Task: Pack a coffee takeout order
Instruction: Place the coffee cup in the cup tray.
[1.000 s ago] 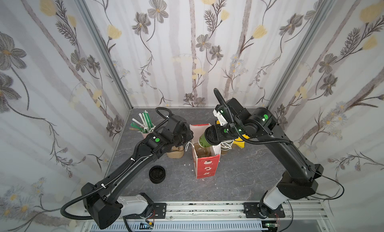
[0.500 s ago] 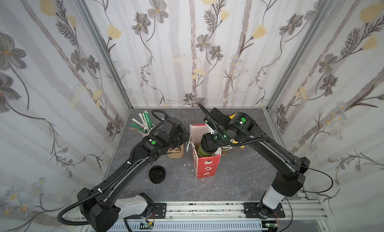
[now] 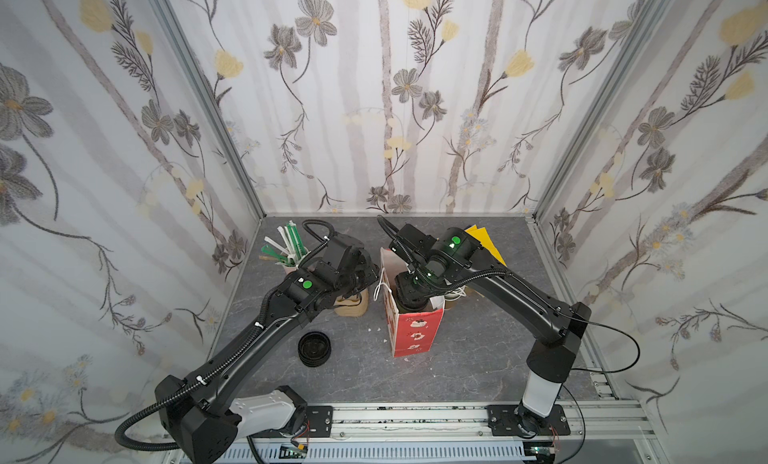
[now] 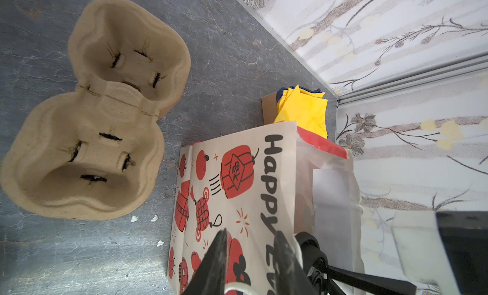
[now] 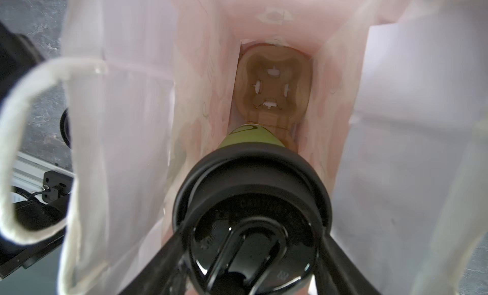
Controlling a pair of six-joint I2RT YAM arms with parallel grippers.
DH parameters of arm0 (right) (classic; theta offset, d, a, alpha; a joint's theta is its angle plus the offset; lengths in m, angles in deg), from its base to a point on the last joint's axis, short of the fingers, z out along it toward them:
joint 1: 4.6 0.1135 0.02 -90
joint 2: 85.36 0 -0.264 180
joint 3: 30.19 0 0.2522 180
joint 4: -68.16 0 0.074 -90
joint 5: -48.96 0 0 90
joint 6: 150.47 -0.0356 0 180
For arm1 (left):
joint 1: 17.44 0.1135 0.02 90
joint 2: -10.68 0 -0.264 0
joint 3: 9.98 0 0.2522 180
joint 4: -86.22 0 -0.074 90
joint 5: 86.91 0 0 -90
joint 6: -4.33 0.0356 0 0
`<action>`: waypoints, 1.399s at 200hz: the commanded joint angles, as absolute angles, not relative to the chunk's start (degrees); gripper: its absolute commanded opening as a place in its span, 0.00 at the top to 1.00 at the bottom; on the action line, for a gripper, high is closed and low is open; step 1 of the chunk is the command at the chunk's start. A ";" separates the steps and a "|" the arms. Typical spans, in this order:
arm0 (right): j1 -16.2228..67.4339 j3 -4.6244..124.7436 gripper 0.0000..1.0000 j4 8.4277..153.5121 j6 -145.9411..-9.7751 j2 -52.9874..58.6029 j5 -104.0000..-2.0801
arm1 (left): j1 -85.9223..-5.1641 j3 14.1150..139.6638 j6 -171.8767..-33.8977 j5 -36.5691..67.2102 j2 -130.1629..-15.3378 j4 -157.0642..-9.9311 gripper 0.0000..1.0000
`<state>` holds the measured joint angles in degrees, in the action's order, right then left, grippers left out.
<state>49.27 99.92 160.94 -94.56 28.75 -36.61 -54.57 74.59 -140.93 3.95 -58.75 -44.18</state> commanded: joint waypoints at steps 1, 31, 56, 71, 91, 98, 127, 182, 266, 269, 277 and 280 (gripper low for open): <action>49.28 100.29 0.43 159.66 -94.39 29.60 -34.90 | -54.32 74.18 -141.51 2.30 -57.69 -44.68 0.69; 49.28 100.14 0.43 159.70 -94.16 30.89 -34.94 | -53.73 72.75 -142.61 1.25 -56.00 -44.60 0.69; 49.06 100.13 0.42 159.64 -94.30 32.19 -35.29 | -53.23 72.13 -142.71 1.17 -55.09 -44.65 0.69; 49.05 100.12 0.41 159.62 -94.62 32.79 -35.06 | -53.15 71.88 -142.62 1.24 -54.80 -44.64 0.69; 49.04 100.23 0.40 159.62 -94.80 33.42 -34.72 | -53.11 71.24 -142.79 1.33 -54.30 -44.64 0.69; 49.02 100.20 0.40 159.63 -94.77 33.62 -34.64 | -52.98 71.05 -142.80 1.33 -54.19 -44.63 0.69; 49.02 100.11 0.40 159.67 -94.81 34.48 -34.42 | -52.61 70.76 -142.64 1.67 -53.92 -44.61 0.69; 48.94 99.86 0.40 159.64 -94.31 36.19 -34.54 | -52.30 70.56 -142.53 1.83 -53.84 -44.67 0.69; 49.02 99.64 0.40 159.46 -93.30 37.98 -35.00 | -51.94 70.61 -142.14 2.80 -54.09 -44.74 0.69; 49.02 99.69 0.40 159.44 -93.31 37.92 -35.05 | -51.94 70.74 -142.01 3.00 -54.19 -44.77 0.68; 49.02 99.67 0.40 159.42 -93.42 37.57 -35.06 | -51.90 70.99 -141.61 3.47 -54.41 -44.81 0.68; 49.08 99.69 0.40 159.44 -93.44 37.46 -35.06 | -51.93 71.02 -141.57 3.71 -54.49 -44.85 0.67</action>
<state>48.96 99.62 160.66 -93.84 37.71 -35.17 -51.99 70.44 -142.57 2.80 -54.12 -44.20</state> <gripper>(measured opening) 0.648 0.315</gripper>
